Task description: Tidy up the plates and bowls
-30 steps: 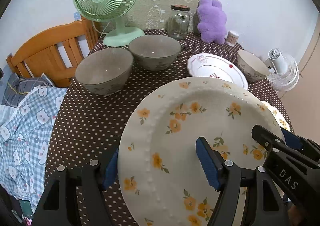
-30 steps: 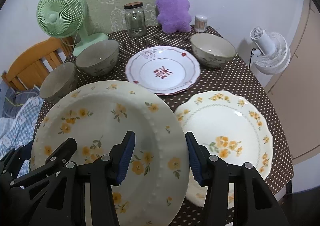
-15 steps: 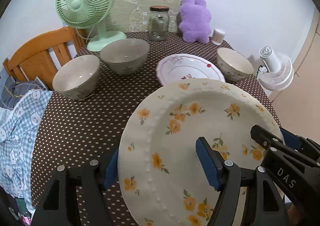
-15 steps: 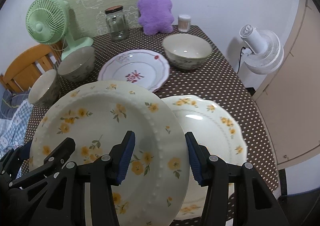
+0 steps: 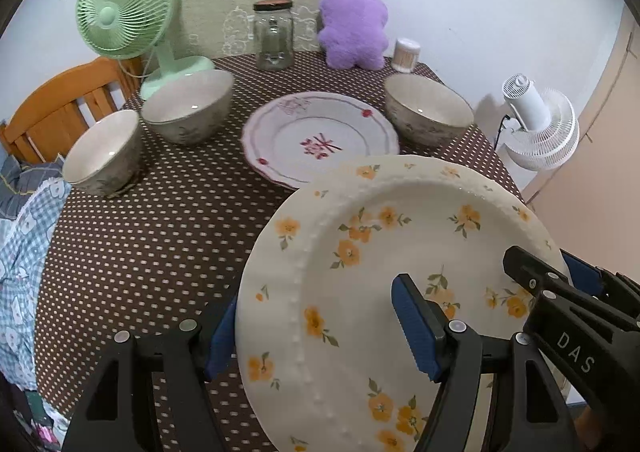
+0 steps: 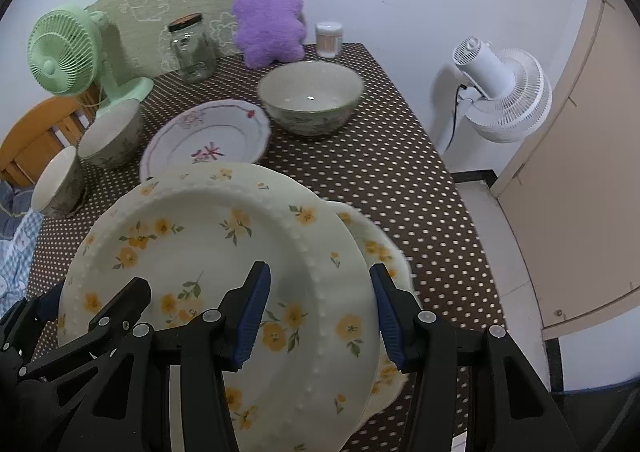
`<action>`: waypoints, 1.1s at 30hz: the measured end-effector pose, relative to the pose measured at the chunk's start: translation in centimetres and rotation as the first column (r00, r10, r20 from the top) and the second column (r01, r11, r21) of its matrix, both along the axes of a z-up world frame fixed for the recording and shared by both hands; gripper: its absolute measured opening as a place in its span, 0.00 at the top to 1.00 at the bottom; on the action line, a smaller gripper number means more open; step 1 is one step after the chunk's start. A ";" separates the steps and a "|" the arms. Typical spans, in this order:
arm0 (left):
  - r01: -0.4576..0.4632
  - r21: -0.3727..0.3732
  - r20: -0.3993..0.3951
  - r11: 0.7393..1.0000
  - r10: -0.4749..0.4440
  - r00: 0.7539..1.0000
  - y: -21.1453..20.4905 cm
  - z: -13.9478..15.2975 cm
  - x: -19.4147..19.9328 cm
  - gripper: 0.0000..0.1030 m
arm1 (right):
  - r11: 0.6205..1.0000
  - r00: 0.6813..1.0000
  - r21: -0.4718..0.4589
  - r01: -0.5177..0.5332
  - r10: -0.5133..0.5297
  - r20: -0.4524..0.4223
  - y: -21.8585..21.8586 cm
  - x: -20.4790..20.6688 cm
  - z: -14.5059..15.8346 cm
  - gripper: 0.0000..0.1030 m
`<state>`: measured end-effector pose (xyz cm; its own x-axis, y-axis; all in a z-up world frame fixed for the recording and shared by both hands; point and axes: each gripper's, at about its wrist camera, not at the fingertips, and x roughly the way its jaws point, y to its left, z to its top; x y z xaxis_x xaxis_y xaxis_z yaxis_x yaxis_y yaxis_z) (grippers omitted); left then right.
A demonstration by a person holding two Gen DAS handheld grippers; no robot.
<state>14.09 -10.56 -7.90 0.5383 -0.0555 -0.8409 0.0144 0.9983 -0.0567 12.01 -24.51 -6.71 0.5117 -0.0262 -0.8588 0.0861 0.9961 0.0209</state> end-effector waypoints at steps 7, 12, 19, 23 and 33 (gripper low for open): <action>-0.003 -0.009 -0.027 1.000 0.003 1.000 -3.1 -1.3 0.7 0.30 | 1.000 1.000 -0.006 0.000 0.000 -0.023 -3.3 0.7 -1.1 0.47; -0.019 -0.006 -0.062 1.000 0.019 0.998 -4.8 -2.5 1.3 0.30 | 1.000 0.999 -0.009 -0.009 0.008 -0.043 -5.1 1.3 -2.0 0.47; -0.061 0.013 -0.109 0.998 0.062 0.992 -5.7 -4.2 1.4 0.30 | 0.999 0.996 0.003 -0.050 0.051 -0.080 -6.0 1.8 -3.7 0.47; -0.068 0.023 -0.121 0.997 0.070 0.990 -6.0 -4.7 1.5 0.30 | 0.998 0.994 0.008 -0.057 0.058 -0.093 -6.1 2.0 -4.4 0.47; -0.078 0.053 -0.106 0.996 0.083 0.991 -6.3 -5.5 1.8 0.24 | 0.998 0.992 0.019 -0.061 0.063 -0.112 -6.0 2.0 -5.6 0.47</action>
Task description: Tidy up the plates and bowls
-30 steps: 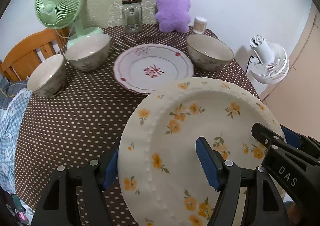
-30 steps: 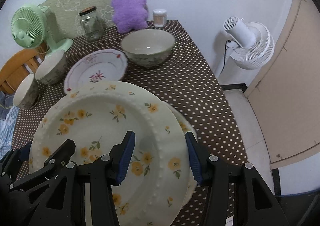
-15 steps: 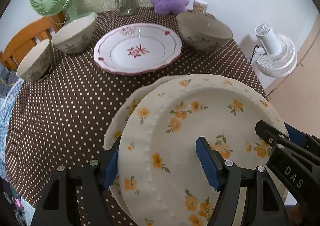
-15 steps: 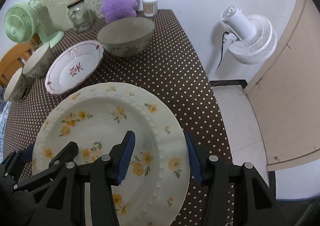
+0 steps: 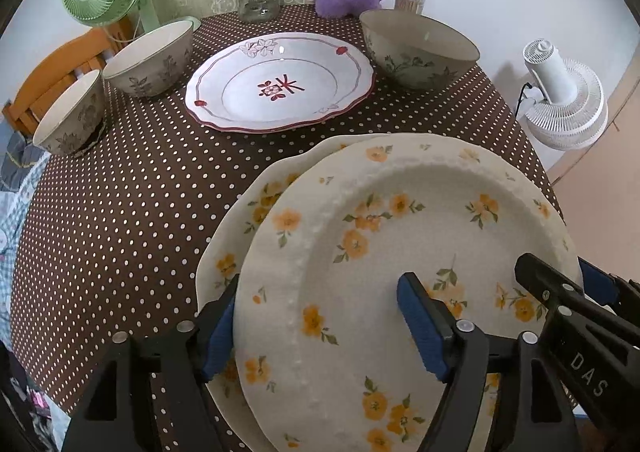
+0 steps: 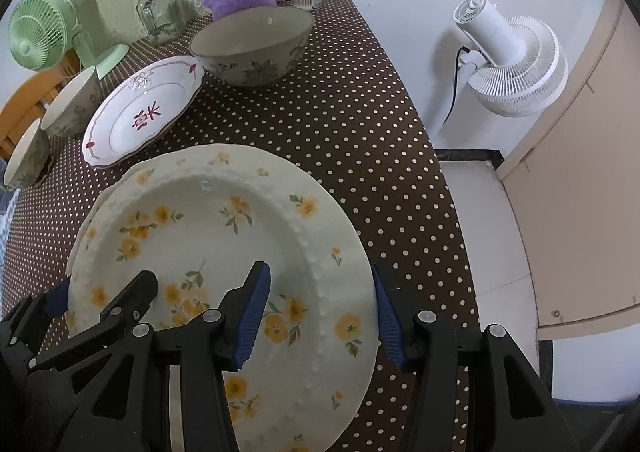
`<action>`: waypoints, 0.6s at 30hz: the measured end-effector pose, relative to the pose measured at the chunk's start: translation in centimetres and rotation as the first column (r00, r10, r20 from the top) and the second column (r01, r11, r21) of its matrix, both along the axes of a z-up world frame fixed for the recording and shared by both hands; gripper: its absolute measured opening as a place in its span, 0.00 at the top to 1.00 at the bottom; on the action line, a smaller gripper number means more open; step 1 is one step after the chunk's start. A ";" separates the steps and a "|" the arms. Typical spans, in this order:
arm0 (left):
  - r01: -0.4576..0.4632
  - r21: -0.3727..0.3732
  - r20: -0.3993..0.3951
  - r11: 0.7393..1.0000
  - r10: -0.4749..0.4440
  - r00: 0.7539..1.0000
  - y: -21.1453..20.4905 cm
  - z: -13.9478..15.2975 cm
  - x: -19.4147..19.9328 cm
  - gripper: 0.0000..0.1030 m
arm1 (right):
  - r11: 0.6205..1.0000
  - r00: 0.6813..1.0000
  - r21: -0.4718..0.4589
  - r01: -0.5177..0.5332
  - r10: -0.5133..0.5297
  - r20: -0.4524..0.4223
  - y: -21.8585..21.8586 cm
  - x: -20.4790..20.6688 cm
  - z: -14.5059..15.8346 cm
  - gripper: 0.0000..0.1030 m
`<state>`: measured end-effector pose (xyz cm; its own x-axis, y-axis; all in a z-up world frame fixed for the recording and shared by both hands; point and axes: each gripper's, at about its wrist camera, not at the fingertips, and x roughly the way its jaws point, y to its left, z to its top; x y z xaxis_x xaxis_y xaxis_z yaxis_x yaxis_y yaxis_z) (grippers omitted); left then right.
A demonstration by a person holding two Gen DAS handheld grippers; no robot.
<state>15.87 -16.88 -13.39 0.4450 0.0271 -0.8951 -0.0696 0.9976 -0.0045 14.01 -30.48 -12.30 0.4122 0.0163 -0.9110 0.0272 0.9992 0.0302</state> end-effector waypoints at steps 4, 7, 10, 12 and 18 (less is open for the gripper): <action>0.000 0.009 0.000 1.000 0.000 1.000 0.0 0.0 0.1 0.21 | 1.000 1.000 0.018 -0.001 0.001 -0.010 -0.1 -0.1 -0.3 0.47; -0.004 0.018 -0.002 1.000 0.004 1.000 -0.2 -0.1 0.2 0.18 | 1.000 1.000 0.015 -0.006 0.005 0.010 -0.2 -0.4 0.2 0.47; -0.013 0.046 0.000 0.999 0.013 1.000 -0.5 -0.1 0.3 0.14 | 1.000 1.000 -0.004 -0.014 0.014 0.025 -0.3 -0.6 0.5 0.60; -0.018 0.069 0.002 0.997 0.018 1.000 -0.8 -0.1 0.4 0.12 | 1.000 1.000 0.022 -0.014 0.014 0.012 -0.8 -0.6 0.2 0.64; -0.033 0.105 -0.001 0.994 0.033 0.999 -1.0 -0.1 0.2 0.12 | 0.999 0.999 0.023 -0.039 0.039 0.009 -0.7 -0.5 0.0 0.65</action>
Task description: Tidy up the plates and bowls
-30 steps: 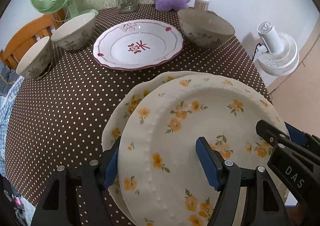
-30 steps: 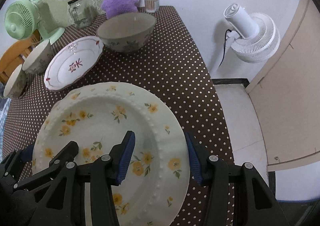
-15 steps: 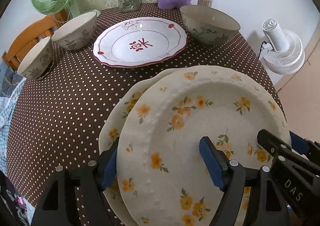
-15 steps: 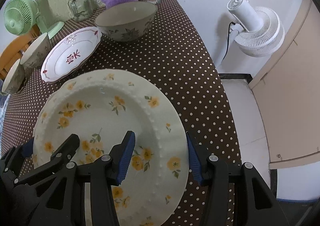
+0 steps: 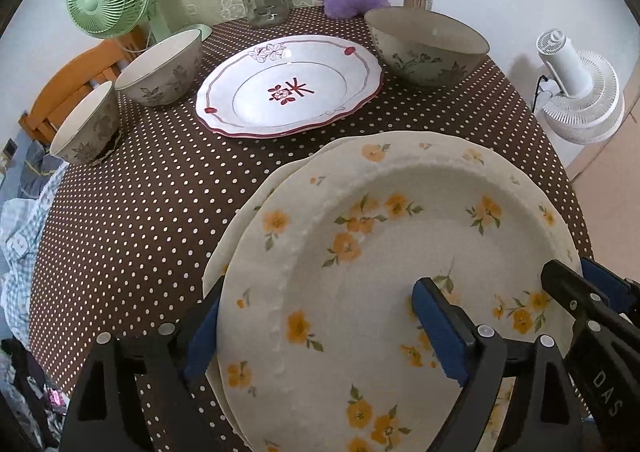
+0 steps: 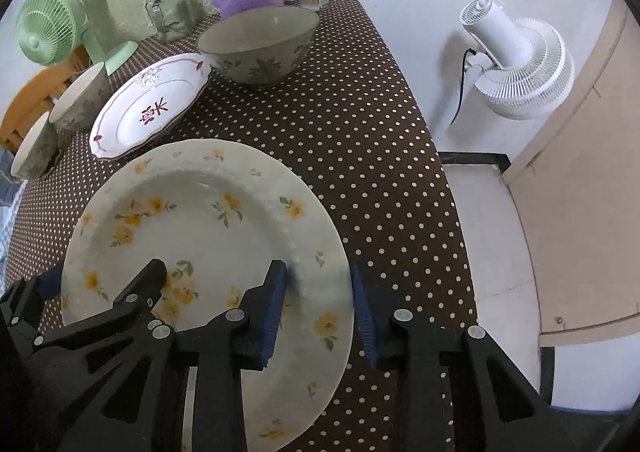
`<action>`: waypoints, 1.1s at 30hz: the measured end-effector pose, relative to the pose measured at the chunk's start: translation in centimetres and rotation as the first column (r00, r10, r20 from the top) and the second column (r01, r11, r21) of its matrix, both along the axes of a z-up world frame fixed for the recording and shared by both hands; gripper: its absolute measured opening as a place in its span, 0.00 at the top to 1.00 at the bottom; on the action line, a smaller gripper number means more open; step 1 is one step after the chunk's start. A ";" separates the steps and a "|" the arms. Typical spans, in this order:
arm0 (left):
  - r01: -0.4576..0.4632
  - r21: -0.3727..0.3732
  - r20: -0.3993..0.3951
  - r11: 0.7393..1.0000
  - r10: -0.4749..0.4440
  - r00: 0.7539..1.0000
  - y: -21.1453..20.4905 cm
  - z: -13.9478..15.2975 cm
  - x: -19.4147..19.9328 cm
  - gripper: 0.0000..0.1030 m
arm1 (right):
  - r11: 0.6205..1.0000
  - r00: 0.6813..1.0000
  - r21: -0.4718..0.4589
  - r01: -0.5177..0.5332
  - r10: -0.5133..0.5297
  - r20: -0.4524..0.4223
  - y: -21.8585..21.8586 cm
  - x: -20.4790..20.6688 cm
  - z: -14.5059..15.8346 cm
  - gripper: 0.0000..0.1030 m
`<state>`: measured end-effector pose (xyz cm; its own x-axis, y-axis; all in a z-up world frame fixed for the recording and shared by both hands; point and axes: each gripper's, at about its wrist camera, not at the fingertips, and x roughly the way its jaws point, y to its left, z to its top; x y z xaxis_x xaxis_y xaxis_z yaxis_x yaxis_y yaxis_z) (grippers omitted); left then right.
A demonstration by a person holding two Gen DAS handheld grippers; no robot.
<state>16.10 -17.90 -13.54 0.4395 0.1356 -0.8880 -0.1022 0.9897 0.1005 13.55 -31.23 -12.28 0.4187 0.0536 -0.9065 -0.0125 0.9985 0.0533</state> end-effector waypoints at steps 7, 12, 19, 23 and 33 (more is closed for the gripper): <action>0.008 0.065 0.022 0.998 -0.010 1.000 -0.6 0.5 -0.5 0.10 | 0.999 0.999 0.000 -0.036 0.036 0.012 0.4 0.1 0.1 0.66; -0.015 0.055 0.043 0.998 0.013 0.999 0.4 1.2 -0.9 0.10 | 0.999 0.999 0.001 -0.039 0.039 0.007 0.7 0.4 0.0 0.66; -0.003 0.017 0.062 1.000 0.002 0.998 1.8 1.9 -1.0 0.10 | 0.999 0.999 -0.006 -0.031 0.031 -0.006 1.7 0.8 -0.1 0.65; 0.018 -0.003 0.061 1.000 -0.018 0.998 2.4 2.2 -0.8 0.10 | 1.000 1.000 -0.019 -0.011 0.011 -0.015 2.1 1.1 -0.1 0.62; 0.052 -0.069 0.064 0.996 -0.047 0.997 5.8 3.3 -0.6 0.10 | 0.998 0.998 -0.020 0.055 -0.055 0.006 3.5 0.6 1.1 0.34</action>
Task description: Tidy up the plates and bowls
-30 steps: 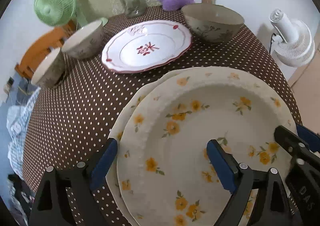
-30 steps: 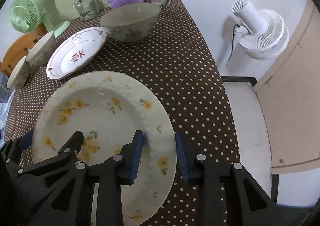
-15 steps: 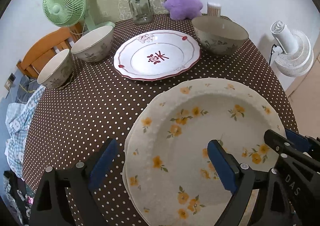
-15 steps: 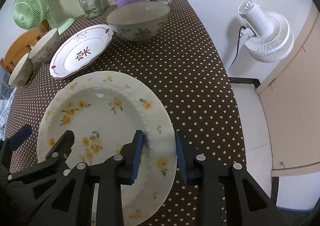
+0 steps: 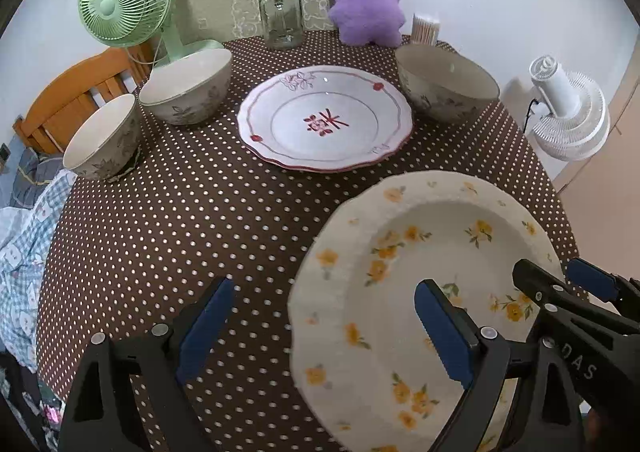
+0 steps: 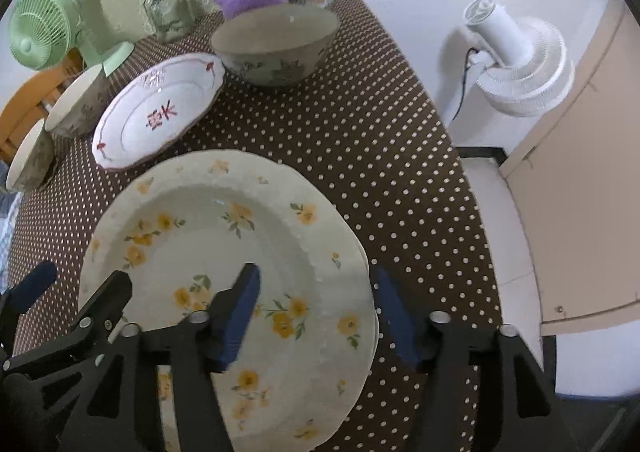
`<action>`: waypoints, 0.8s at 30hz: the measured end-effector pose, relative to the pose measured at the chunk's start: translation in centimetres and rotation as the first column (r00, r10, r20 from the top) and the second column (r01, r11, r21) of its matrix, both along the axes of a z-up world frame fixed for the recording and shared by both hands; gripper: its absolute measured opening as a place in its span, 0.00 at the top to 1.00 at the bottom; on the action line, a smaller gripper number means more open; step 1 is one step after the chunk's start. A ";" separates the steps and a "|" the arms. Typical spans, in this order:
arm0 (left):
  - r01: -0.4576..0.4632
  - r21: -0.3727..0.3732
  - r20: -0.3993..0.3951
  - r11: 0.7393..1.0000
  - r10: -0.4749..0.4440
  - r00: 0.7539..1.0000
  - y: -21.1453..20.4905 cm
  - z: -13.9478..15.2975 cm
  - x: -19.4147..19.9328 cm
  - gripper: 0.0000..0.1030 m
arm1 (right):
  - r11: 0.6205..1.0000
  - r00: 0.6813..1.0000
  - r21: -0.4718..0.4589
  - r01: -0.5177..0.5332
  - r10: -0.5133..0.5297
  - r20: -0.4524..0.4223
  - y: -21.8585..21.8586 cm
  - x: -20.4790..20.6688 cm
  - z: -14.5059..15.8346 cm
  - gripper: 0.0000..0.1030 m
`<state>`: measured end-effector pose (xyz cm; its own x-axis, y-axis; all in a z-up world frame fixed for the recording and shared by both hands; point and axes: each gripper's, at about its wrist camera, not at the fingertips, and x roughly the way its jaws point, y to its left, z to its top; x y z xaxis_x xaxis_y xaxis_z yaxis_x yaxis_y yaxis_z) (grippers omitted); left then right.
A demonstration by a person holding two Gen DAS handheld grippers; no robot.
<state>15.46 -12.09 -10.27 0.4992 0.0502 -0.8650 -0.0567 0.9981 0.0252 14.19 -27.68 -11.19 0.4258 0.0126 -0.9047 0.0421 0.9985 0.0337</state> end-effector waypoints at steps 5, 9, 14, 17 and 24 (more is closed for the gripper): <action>0.023 -0.024 0.018 0.999 -0.022 1.000 2.6 1.2 -0.3 0.10 | 1.000 0.999 0.010 0.012 -0.012 0.040 2.2 -1.1 1.6 0.33; 0.050 -0.021 0.050 0.999 -0.049 0.998 4.5 2.4 -0.6 0.10 | 0.999 0.997 0.013 0.031 -0.032 0.072 4.0 -1.6 2.7 0.33; 0.076 -0.011 0.079 0.997 -0.075 0.994 7.1 3.4 -0.7 0.10 | 0.998 0.993 0.017 0.062 -0.063 0.097 6.9 -2.0 4.0 0.33; 0.110 0.007 0.085 0.994 -0.110 0.990 8.4 3.7 -0.6 0.11 | 0.997 0.991 0.018 0.081 -0.083 0.110 8.6 -2.1 4.5 0.33; 0.173 0.012 0.098 0.985 -0.174 0.980 11.1 4.6 0.0 0.14 | 0.991 0.982 0.003 0.136 -0.135 0.132 11.9 -2.2 5.6 0.33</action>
<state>15.42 -0.94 -5.65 0.5830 -0.0416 -0.8114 0.1150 0.9929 0.0317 12.00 -15.75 -5.59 0.5387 -0.0593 -0.8404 0.1730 0.9840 0.0415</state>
